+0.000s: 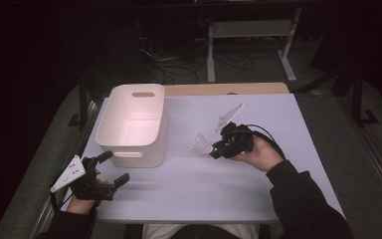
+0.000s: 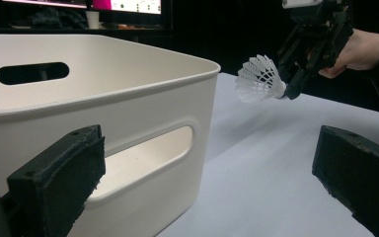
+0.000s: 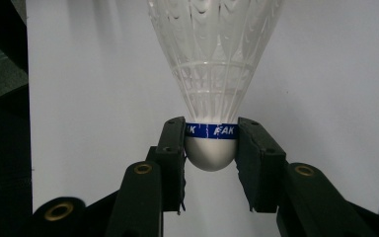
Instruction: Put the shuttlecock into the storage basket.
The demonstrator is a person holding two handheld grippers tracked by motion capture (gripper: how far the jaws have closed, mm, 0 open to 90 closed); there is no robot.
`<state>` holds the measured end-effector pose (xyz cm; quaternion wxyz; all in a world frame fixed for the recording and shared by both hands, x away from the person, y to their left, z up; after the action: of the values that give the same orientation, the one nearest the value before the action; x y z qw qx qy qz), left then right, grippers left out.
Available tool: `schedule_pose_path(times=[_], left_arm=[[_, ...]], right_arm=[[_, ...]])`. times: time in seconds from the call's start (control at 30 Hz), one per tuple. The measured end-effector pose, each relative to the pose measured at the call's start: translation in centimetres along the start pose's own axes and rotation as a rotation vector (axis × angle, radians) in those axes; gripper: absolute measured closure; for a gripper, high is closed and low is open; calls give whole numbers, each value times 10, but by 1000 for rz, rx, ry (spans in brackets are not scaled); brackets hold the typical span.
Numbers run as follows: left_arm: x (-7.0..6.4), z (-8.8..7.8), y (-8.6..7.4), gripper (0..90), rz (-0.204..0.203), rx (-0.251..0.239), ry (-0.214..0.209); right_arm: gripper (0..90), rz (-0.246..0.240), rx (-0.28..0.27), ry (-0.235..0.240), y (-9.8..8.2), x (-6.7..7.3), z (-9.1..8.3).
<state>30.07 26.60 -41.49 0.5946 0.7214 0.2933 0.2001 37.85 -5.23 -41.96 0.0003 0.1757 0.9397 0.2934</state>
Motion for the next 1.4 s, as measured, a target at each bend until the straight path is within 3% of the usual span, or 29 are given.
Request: schedule_pose_path(times=[1.4], left_arm=[[0,0,0,0,0,-2,-2]], right_arm=[[640,-50,-51,-9,62,-9,-34]])
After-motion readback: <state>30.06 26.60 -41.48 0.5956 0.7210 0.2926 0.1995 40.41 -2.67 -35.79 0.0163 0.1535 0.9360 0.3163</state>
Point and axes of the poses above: each handheld gripper's, and its own axes: z roughly forward along the jaws, y roughly out of its top, x roughly to its left, the point moved 8 cm from there along z, roughly forward along the jaws, and after that the axes turned 4 degrees about x, right-handed, at the moved point
